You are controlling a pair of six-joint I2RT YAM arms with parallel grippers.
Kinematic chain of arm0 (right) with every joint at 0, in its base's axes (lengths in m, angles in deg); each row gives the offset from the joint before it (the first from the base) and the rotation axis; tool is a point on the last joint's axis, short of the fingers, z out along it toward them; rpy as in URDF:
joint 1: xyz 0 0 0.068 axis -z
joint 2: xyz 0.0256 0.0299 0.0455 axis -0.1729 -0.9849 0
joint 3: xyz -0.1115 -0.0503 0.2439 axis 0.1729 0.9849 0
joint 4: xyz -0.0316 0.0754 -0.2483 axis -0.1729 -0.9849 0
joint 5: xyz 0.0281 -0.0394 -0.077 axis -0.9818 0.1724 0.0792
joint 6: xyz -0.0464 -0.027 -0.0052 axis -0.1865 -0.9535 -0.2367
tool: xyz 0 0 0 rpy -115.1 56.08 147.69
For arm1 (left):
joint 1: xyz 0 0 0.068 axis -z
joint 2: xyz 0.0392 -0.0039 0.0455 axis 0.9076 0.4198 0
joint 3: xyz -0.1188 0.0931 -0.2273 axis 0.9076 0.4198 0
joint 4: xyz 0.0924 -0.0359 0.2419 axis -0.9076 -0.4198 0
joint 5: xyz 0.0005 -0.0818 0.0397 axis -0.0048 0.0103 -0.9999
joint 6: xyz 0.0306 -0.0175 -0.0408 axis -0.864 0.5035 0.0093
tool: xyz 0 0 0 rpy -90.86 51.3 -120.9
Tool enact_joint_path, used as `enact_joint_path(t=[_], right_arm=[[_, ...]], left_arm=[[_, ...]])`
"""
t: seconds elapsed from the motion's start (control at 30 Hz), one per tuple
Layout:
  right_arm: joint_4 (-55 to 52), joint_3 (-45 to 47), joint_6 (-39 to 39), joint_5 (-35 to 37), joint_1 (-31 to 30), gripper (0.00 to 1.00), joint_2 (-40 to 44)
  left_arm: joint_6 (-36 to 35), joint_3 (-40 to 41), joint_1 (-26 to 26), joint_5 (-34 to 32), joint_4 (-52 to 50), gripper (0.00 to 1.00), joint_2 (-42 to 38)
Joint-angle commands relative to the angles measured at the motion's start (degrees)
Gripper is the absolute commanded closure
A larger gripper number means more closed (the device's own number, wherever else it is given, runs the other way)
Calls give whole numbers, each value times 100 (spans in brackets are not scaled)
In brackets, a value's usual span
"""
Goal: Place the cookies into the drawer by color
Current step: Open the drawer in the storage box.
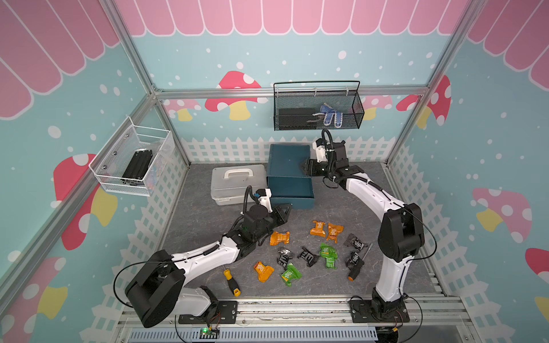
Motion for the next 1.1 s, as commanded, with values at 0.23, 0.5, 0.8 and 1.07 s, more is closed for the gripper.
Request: enact_joint_path(t=[0.23, 0.5, 0.8, 1.07], right_arm=[[-1114, 221, -114, 70, -58, 35, -112], [-1085, 356, -92, 52, -67, 35, 15], [-1116, 305, -38, 32, -128, 31, 69], [-1231, 134, 51, -33, -128, 29, 68]], left_arm=[[-18, 440, 259, -362, 171, 100, -368], [20, 523, 146, -96, 589, 96, 43], [-121, 622, 106, -71, 400, 43, -357], [-358, 630, 67, -97, 183, 17, -518]])
